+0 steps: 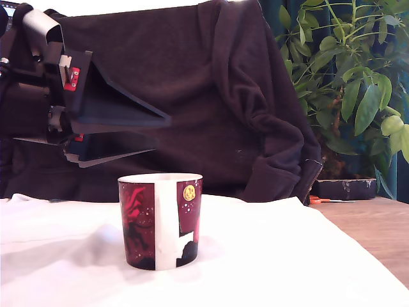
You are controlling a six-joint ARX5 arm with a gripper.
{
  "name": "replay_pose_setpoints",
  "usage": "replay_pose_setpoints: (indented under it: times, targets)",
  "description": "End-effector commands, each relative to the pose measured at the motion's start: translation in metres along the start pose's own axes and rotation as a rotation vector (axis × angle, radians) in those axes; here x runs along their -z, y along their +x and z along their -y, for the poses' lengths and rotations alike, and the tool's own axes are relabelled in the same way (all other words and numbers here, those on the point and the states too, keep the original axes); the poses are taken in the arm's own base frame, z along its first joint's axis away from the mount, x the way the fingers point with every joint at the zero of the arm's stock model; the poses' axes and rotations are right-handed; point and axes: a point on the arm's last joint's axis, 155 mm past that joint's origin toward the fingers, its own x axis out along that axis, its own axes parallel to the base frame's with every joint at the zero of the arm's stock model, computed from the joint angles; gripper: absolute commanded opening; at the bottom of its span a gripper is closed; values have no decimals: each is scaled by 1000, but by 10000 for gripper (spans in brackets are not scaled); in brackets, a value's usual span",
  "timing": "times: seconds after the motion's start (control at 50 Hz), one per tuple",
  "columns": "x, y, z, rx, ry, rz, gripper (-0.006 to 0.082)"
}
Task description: Pick the blue coffee capsule and place it inside the red coffee cup
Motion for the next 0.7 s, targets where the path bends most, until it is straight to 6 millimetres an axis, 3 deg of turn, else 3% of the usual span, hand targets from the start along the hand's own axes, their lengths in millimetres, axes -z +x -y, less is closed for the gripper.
replay_pose_setpoints:
  times: [0.0, 0.1, 0.16, 0.2, 0.32, 0.36, 0.52, 0.68]
  targets:
    - [-5, 1, 3, 8, 23, 13, 641]
    - [-16, 0, 4, 9, 43, 33, 595]
    - [-27, -1, 5, 7, 61, 53, 502]
    - [-35, -3, 4, -2, 77, 72, 399]
    - [-64, -15, 0, -55, 134, 144, -41]
    - [-73, -21, -2, -81, 149, 169, -6]
    - [-109, -54, -21, -245, 184, 263, -21]
    - [-122, -95, -48, -460, 164, 288, -21]
